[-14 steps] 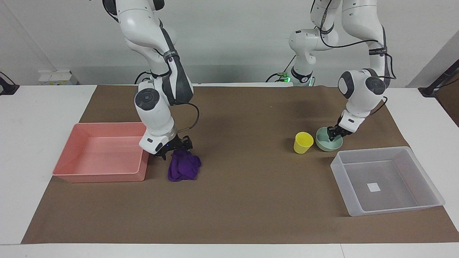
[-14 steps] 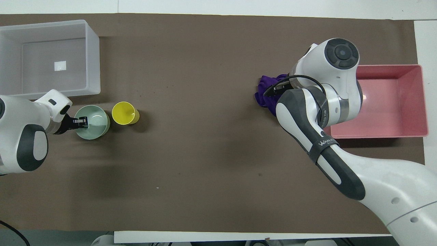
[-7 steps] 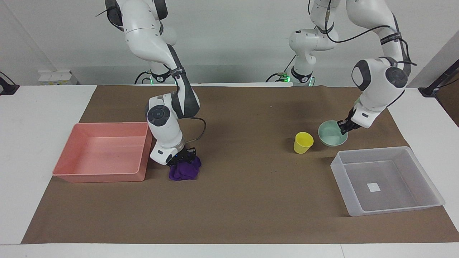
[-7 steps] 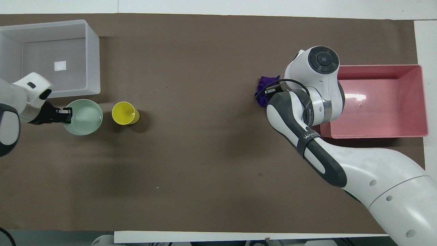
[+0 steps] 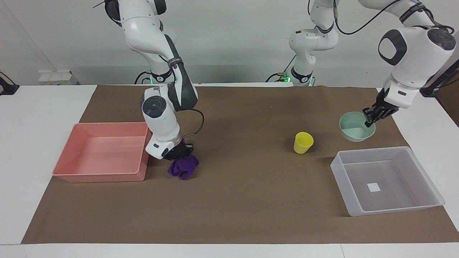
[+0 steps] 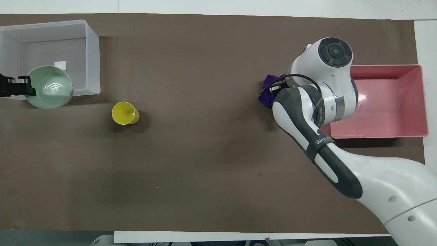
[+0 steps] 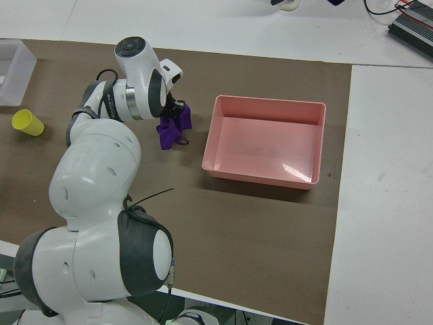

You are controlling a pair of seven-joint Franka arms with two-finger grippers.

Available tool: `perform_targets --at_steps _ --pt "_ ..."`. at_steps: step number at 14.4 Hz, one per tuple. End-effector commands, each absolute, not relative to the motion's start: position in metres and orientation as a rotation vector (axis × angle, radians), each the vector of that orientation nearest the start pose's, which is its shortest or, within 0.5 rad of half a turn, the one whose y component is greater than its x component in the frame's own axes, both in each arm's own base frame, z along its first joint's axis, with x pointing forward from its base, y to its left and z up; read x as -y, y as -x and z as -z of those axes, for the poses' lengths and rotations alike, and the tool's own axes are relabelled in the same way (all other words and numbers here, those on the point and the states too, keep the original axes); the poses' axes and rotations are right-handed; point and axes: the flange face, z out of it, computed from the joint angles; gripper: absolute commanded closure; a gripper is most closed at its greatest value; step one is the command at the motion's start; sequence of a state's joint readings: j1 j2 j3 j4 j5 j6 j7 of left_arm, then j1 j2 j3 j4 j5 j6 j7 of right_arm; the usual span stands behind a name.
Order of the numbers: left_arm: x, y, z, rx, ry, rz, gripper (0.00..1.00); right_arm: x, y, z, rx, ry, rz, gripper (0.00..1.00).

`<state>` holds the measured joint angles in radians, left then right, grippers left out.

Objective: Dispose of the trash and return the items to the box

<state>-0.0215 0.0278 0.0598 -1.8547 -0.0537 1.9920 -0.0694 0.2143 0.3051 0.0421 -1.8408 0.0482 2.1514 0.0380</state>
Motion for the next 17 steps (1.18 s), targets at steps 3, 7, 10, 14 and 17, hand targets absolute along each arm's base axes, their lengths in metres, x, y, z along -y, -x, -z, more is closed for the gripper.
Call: perform_targets --at_steps 3,7,10,14,17 --pt "-0.044 -0.684 -0.451 0.297 3.171 0.290 1.00 -0.132 -0.588 -0.459 0.227 3.080 -0.018 1.00" --pt "-0.071 -0.698 -0.374 0.338 3.132 0.284 1.00 -0.083 -0.567 -0.516 0.145 3.098 -0.003 1.00" --pt "-0.082 -0.681 -0.329 0.343 3.131 0.201 0.99 -0.020 -0.554 -0.543 0.138 3.102 -0.015 1.00" --pt "-0.071 -0.682 -0.338 0.339 3.123 0.302 0.00 0.066 -0.541 -0.532 0.111 3.100 -0.043 1.00" --pt "-0.063 -0.683 -0.444 0.316 3.139 0.303 0.00 0.102 -0.541 -0.503 0.090 3.086 -0.110 0.99"
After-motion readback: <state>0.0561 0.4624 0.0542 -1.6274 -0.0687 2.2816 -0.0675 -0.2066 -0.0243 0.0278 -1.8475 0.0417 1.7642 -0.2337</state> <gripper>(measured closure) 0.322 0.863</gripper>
